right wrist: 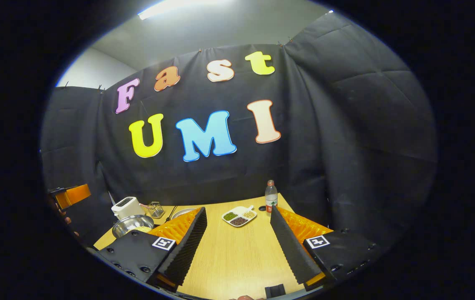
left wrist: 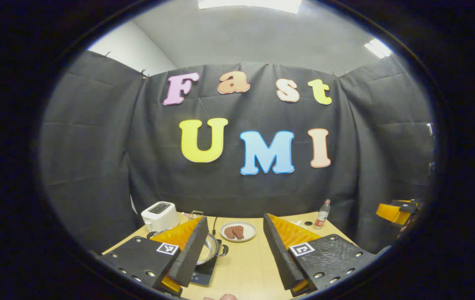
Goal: First push the handle of the pot to place it horizontally, then grasp the pot with both hands and set it on the induction cooktop.
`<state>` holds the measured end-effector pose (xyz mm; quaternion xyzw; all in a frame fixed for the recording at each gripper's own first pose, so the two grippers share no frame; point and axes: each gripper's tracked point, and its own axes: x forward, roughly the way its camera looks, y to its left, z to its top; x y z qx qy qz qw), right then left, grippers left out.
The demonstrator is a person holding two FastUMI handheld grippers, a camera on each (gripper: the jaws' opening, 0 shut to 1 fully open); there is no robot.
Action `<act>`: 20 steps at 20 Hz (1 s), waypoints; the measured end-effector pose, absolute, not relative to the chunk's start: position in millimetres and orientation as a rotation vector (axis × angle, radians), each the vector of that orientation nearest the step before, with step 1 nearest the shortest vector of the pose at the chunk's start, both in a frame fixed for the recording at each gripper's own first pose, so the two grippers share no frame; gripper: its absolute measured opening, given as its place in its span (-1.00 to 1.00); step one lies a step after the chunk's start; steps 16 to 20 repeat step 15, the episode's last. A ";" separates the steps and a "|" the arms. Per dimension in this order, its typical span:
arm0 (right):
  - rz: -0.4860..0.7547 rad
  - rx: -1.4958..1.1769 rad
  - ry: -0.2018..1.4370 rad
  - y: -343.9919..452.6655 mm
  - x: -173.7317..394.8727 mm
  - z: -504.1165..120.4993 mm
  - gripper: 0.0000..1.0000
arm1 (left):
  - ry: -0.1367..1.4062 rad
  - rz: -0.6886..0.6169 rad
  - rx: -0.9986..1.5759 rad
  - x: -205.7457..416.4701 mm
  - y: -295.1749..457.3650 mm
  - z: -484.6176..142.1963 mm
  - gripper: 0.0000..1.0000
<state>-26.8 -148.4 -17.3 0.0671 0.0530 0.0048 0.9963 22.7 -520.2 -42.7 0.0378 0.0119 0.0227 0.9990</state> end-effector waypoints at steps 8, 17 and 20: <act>0.014 0.040 0.072 -137.0 -67.2 -21.6 0.83 | -0.040 0.057 0.080 -27.6 -526.1 -51.2 0.52; -0.013 0.017 0.049 -101.4 -59.2 -19.9 0.83 | 0.003 0.018 0.029 -20.6 -502.6 -80.4 0.52; -0.013 0.017 0.049 -101.4 -59.2 -19.9 0.83 | 0.003 0.018 0.029 -20.6 -502.6 -80.4 0.52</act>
